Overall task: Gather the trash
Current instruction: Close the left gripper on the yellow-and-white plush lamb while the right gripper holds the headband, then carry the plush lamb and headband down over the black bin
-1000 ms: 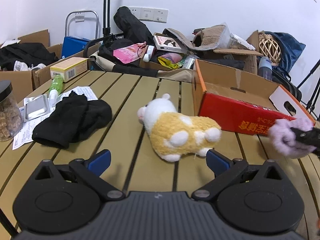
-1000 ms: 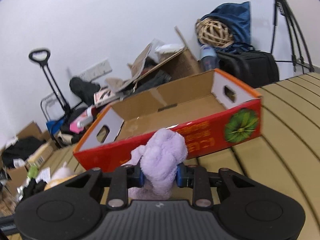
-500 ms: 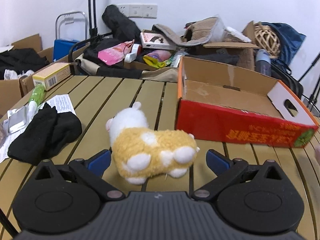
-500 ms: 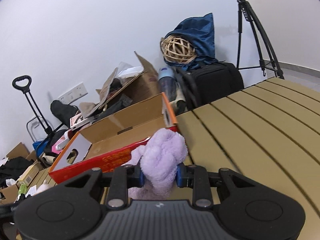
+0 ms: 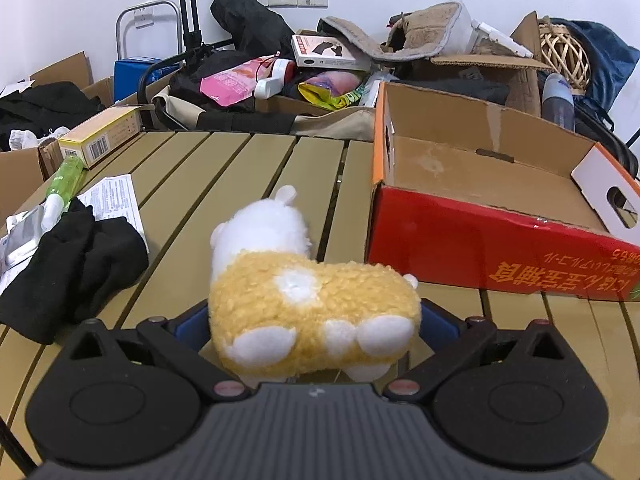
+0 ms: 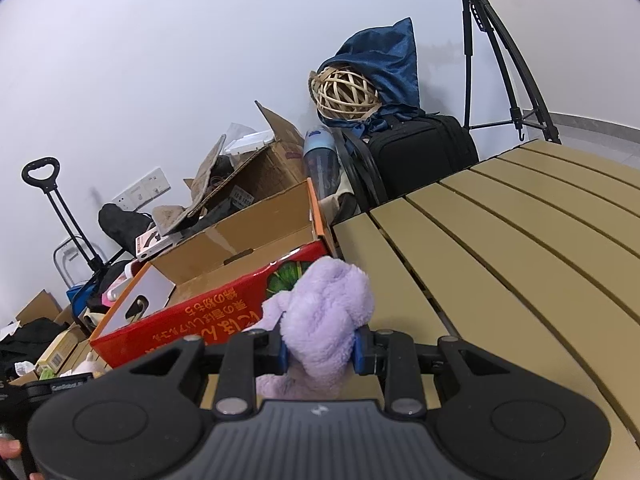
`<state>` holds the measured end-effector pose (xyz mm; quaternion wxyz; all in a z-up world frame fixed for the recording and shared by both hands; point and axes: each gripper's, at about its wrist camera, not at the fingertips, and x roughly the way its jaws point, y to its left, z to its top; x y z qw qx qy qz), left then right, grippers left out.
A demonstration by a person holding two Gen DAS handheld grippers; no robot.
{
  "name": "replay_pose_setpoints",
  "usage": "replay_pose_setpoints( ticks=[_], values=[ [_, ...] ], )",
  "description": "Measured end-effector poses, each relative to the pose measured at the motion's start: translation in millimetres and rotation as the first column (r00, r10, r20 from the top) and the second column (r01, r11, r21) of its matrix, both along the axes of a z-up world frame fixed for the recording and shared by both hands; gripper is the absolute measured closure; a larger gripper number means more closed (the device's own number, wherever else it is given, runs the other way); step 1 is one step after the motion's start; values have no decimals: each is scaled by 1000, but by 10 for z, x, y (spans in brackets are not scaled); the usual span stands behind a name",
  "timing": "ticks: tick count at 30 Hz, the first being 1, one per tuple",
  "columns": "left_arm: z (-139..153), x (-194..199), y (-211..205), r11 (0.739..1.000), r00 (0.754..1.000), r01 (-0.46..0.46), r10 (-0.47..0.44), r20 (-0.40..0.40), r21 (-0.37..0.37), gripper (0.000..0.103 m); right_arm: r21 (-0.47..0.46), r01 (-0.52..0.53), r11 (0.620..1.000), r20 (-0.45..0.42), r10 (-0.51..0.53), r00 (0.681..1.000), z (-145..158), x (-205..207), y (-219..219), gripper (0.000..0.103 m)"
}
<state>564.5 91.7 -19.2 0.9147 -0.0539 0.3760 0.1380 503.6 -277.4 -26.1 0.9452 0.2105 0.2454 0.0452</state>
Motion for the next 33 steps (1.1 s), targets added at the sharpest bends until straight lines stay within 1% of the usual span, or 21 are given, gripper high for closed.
replay_pose_setpoints(
  ticks=[2, 4, 7, 16, 23, 33],
  values=[
    [-16, 12, 2, 1000, 1000, 10, -10, -6, 4, 0, 3, -5, 1000, 6, 5, 1000, 11, -21, 10, 76],
    [-4, -19, 18, 1000, 1000, 17, -17, 14, 2, 3, 2, -8, 1000, 13, 8, 1000, 36, -45, 27, 76],
    [35, -96, 25, 1000, 999, 24, -24, 33, 10, 5, 0, -15, 1000, 20, 15, 1000, 69, -82, 46, 76],
    [318, -452, -64, 998, 994, 42, -46, 101, 46, 5, 18, -36, 999, 19, 35, 999, 163, -295, 97, 76],
    [542, -848, -130, 996, 989, 55, -64, 132, 68, 5, 28, -50, 998, 29, 49, 998, 307, -589, 148, 76],
    [791, -1517, -274, 991, 979, 85, -102, 174, 104, 5, 20, -83, 996, 35, 83, 996, 466, -1129, 226, 76]
  ],
)
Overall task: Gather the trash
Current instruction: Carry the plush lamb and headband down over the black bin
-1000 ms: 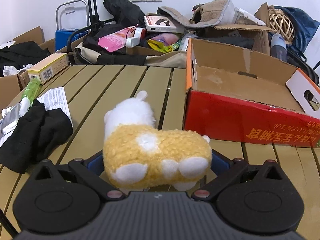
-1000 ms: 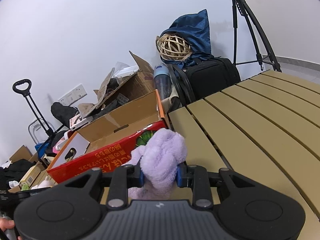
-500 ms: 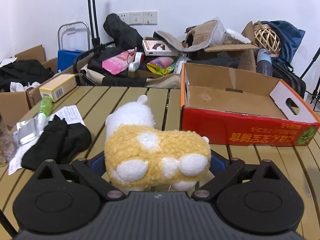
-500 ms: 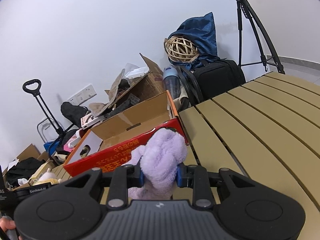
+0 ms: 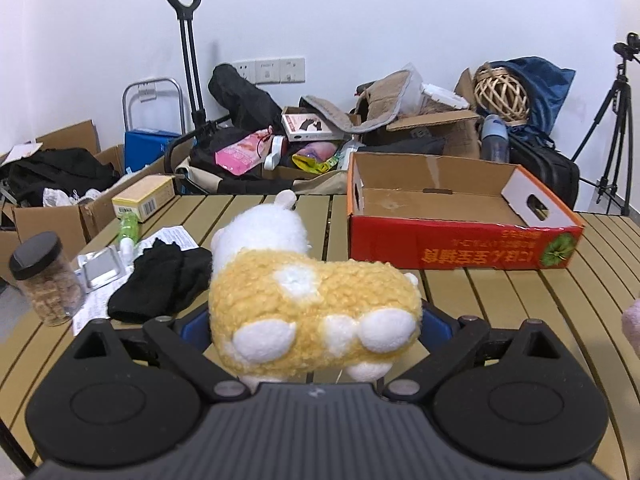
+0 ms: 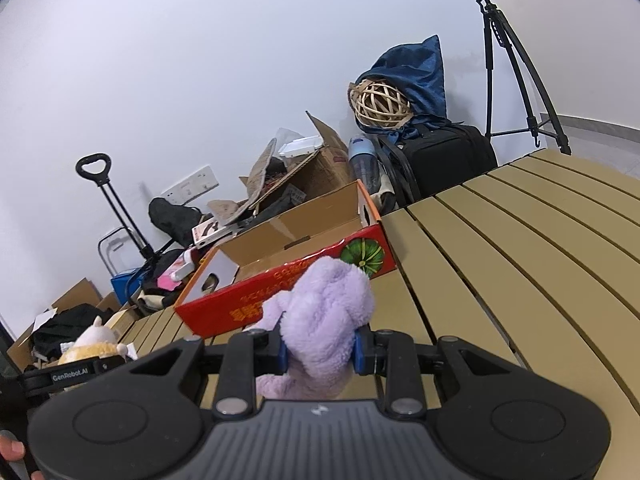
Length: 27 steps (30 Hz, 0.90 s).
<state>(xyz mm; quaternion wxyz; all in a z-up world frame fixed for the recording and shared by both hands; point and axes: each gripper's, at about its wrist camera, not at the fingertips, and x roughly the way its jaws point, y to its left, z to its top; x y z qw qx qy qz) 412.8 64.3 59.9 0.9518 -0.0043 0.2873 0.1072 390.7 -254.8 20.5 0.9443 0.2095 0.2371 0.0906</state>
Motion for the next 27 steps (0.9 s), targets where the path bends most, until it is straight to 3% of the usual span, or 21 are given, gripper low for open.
replay_pose_setpoints(
  ticks=[4, 27],
  values=[
    [57, -310, -104, 999, 999, 18, -19, 26, 26, 5, -14, -17, 1000, -4, 17, 1000, 25, -220, 30, 76],
    [137, -1880, -523, 990, 986, 139, -140, 90, 11, 5, -123, -112, 986, -5, 112, 994, 21, -1464, 225, 76]
  ],
)
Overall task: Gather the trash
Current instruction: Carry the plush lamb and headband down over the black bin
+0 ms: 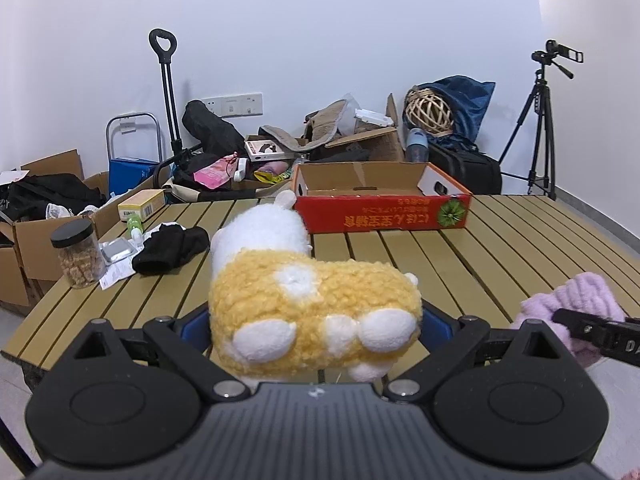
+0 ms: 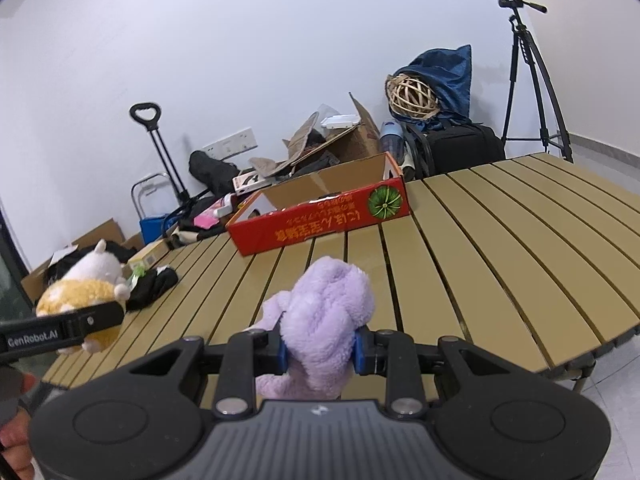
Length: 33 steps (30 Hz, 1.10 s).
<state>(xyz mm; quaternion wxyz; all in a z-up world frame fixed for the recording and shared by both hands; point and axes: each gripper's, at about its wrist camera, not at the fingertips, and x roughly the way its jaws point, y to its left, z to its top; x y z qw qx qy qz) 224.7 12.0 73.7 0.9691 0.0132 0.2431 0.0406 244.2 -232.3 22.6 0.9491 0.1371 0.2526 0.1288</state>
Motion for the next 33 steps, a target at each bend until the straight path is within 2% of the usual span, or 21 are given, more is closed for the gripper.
replay_pose_setpoints(
  ticks=[14, 24, 33],
  values=[
    [-165, -743, -138, 999, 999, 24, -25, -28, -24, 5, -87, -83, 993, -15, 82, 997, -132, -689, 136, 75],
    [-542, -1056, -213, 999, 989, 29, -31, -142, -21, 5, -104, -137, 985, -134, 123, 983, -506, -971, 149, 76],
    [-994, -1096, -185, 1000, 968, 2, -9, -250, -31, 5, -90, -182, 979, -252, 155, 955, -934, -1021, 220, 75]
  ],
)
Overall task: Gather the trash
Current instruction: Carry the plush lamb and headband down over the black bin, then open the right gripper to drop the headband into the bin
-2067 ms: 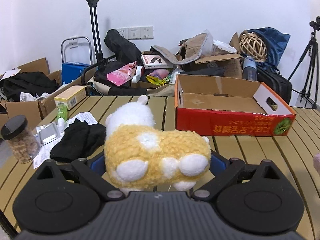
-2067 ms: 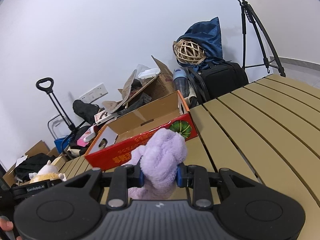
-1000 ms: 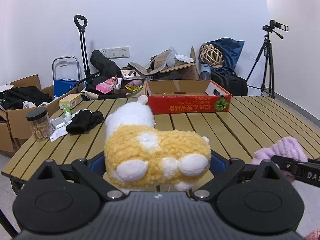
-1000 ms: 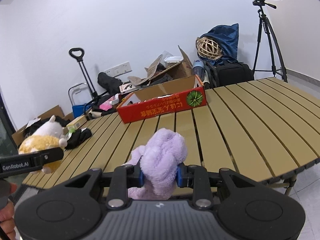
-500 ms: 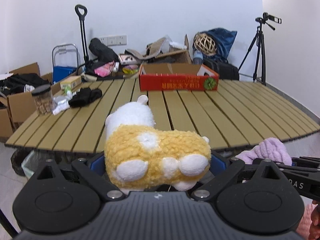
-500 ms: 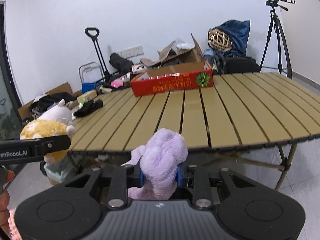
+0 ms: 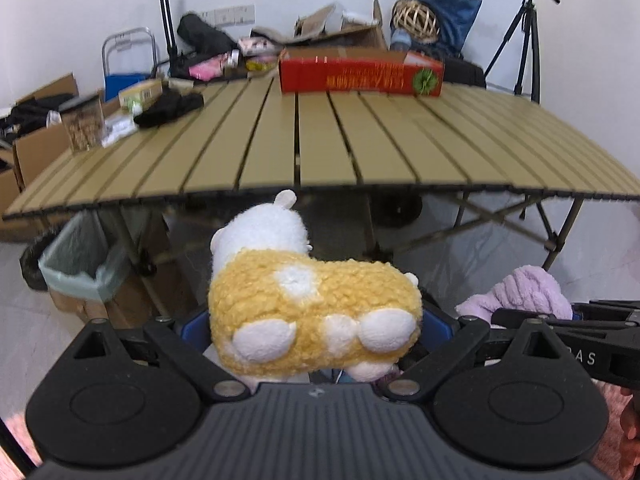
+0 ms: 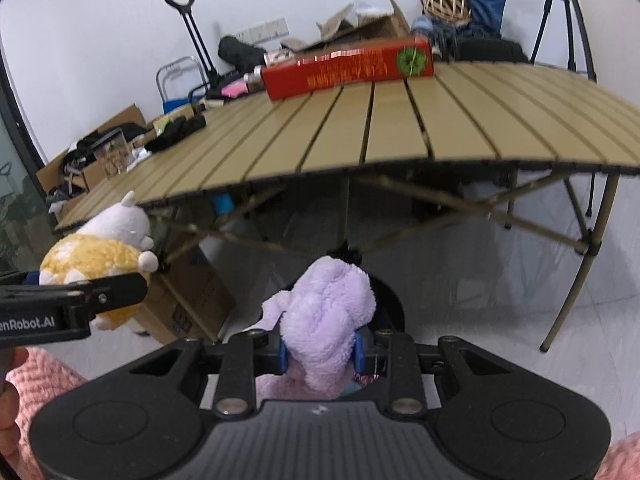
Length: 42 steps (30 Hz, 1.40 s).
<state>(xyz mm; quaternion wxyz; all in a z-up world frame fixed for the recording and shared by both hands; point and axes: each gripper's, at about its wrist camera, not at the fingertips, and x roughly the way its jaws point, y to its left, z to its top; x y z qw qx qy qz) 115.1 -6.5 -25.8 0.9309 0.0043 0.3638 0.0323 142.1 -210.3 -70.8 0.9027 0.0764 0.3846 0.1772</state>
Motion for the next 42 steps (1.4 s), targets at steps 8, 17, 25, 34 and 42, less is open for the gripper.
replay_pose_setpoints(
  ticks=[8, 17, 25, 34, 42],
  values=[
    [-349, -19, 85, 1000, 997, -23, 22, -68, -9, 5, -5, -20, 1000, -82, 20, 996, -303, 32, 76, 75],
    [-575, 93, 209, 999, 993, -39, 36, -109, -24, 5, -11, -29, 1000, -161, 27, 987, -584, 190, 162, 76],
    [-688, 260, 344, 997, 991, -71, 68, -115, -25, 5, -16, -34, 999, -182, 30, 983, -727, 386, 248, 75],
    [-797, 480, 333, 998, 995, -66, 67, -72, 18, 5, -43, -67, 997, -113, 61, 992, -819, 665, 364, 75],
    [-1058, 641, 485, 997, 995, -78, 78, -66, 4, 5, -78, -84, 993, -65, 79, 995, -1052, 890, 460, 75]
  ],
)
